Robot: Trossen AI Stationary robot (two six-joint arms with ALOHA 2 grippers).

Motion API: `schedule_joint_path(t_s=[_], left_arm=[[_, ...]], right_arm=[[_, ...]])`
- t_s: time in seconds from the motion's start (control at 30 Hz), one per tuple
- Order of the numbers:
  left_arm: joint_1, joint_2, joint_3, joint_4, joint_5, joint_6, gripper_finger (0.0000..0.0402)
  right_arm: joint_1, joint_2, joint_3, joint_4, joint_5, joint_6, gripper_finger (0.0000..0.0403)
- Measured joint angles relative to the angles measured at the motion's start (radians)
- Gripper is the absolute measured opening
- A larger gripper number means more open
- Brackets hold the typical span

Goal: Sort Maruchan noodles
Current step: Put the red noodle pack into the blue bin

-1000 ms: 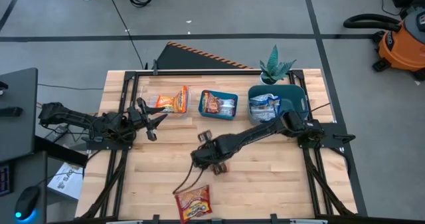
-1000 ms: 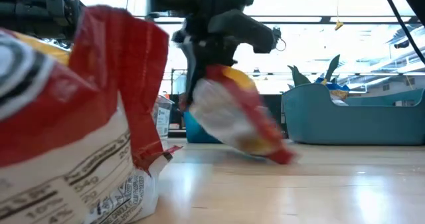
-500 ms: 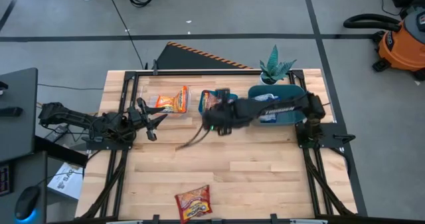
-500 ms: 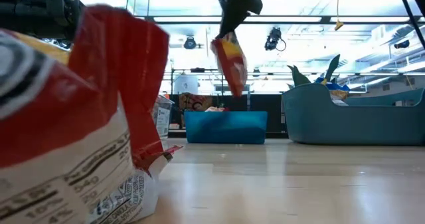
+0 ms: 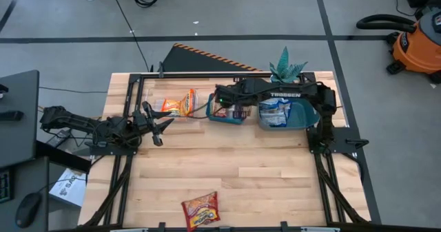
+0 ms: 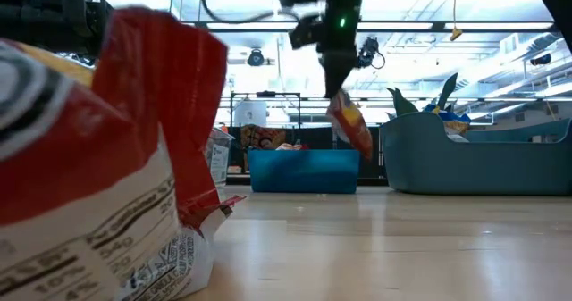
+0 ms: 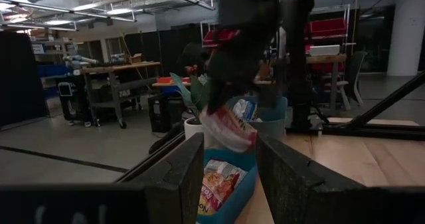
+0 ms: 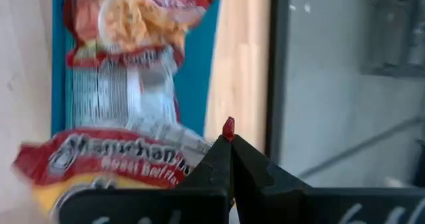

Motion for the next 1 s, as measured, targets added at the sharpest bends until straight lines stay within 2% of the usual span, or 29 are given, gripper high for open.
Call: schedule_joint_path(t_s=[0.27,0.43,0.57,0.73,0.87,1.0], left_arm=[[0.0,0.0,0.0,0.0,0.0,0.001,0.0142],[0.0,0.0,0.0,0.0,0.0,0.006,0.0142],[0.0,0.0,0.0,0.0,0.0,0.006,0.0142],[0.0,0.0,0.0,0.0,0.0,0.002,0.0142],[0.0,0.0,0.0,0.001,0.0,0.001,0.0142],[0.0,0.0,0.0,0.0,0.0,0.001,0.0142]], right_arm=[[-0.058,0.0,-0.132,0.372,-0.205,-0.149,0.0007],[-0.074,0.0,-0.154,0.454,-0.35,-0.201,0.0007],[-0.096,0.0,-0.181,0.504,-0.397,-0.169,0.0007],[-0.094,0.0,-0.222,0.691,-0.526,-0.163,0.0007],[-0.097,0.0,-0.274,0.832,-0.529,-0.122,0.0007],[-0.119,0.0,-0.327,0.855,-0.508,-0.06,0.0007]])
